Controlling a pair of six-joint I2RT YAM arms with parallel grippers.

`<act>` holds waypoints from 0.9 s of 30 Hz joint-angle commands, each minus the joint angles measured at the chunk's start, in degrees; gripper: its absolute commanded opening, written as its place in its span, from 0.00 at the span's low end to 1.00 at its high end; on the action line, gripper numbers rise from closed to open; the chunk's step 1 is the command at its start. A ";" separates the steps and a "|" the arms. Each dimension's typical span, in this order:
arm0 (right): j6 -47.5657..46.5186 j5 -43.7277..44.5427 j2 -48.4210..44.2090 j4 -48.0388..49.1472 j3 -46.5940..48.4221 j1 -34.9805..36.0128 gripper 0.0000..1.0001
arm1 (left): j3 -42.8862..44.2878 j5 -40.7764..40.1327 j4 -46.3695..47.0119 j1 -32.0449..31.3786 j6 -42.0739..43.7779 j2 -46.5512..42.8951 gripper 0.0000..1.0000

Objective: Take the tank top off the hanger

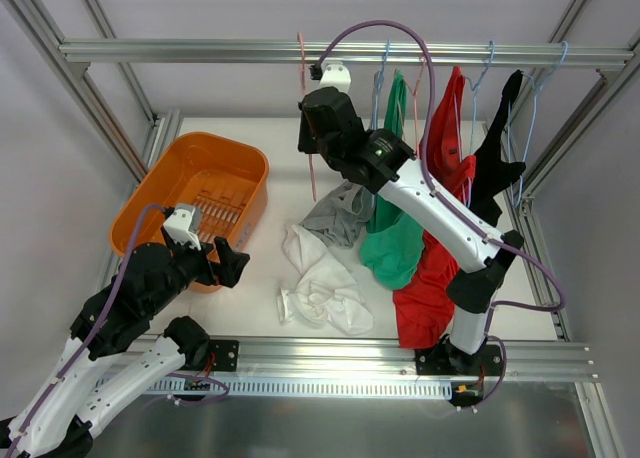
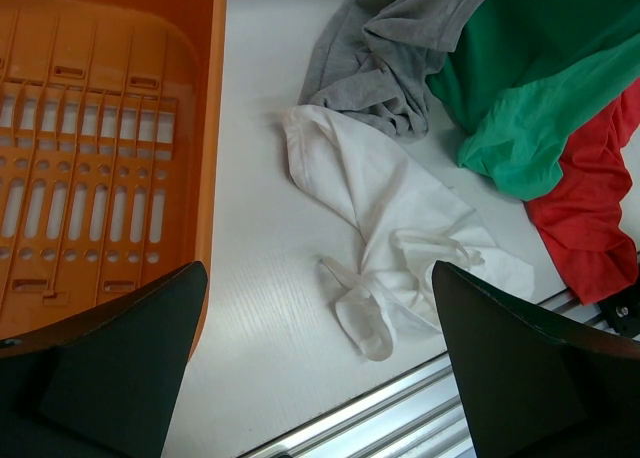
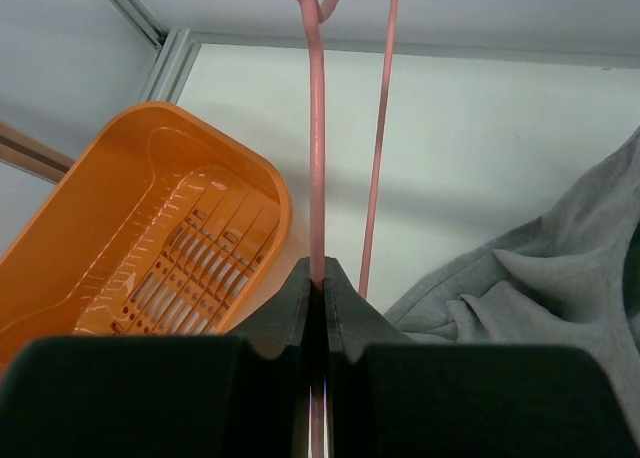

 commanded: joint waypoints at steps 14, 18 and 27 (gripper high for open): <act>2.15 -1.34 -3.73 6.54 -2.97 0.27 0.57 | -0.20 0.97 2.04 -0.50 1.23 0.32 0.99; 0.22 -2.05 -7.77 6.46 -5.17 0.45 0.67 | 0.42 2.55 2.30 -0.41 1.31 2.08 0.99; -9.27 -4.69 -23.65 6.37 -16.67 2.29 0.83 | 2.18 7.29 4.93 -0.50 -2.46 8.84 0.99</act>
